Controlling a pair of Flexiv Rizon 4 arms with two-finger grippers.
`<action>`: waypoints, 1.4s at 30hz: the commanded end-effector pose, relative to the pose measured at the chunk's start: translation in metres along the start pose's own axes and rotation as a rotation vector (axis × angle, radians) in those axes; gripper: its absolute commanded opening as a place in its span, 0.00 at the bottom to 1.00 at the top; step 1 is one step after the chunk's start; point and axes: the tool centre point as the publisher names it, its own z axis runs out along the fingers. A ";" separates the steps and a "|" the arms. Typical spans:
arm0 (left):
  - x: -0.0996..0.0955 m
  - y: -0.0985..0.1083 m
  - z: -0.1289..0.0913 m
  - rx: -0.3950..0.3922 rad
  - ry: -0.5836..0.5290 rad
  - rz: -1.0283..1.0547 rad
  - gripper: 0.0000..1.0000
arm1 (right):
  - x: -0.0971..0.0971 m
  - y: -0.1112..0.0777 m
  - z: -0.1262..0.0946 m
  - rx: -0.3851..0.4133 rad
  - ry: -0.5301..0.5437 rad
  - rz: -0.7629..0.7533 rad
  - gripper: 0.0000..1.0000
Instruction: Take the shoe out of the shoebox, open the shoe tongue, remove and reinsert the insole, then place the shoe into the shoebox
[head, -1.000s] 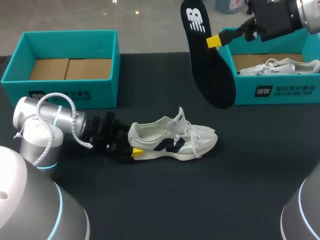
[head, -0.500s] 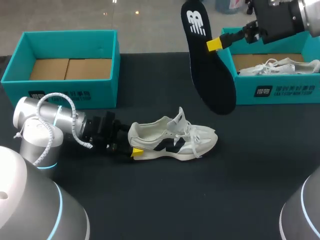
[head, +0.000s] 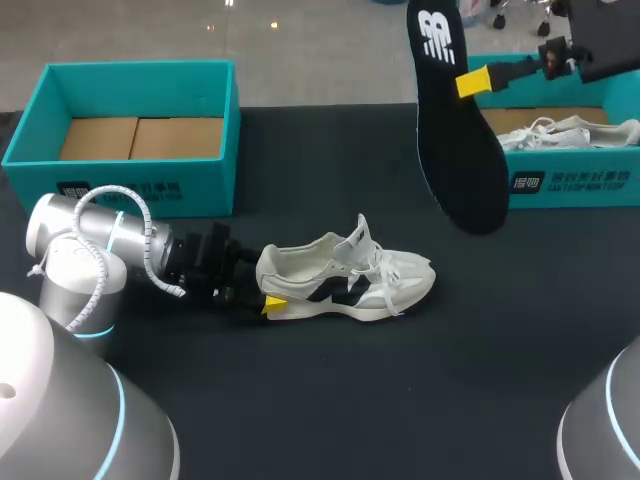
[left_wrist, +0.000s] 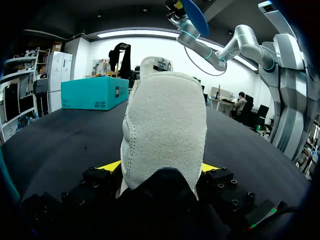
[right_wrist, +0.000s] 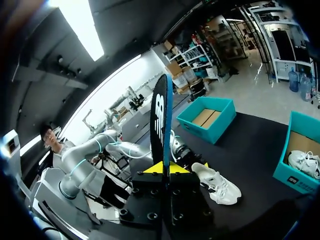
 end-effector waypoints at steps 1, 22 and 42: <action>-0.001 0.004 0.001 -0.001 0.000 -0.001 0.00 | 0.021 -0.006 -0.007 -0.059 0.016 0.011 0.00; -0.001 0.004 0.001 -0.001 0.000 -0.001 0.00 | 0.070 -0.010 0.019 -0.055 0.171 0.011 0.00; -0.001 0.004 0.001 -0.001 0.000 -0.001 0.00 | 0.071 -0.010 0.019 -0.059 0.169 0.010 0.00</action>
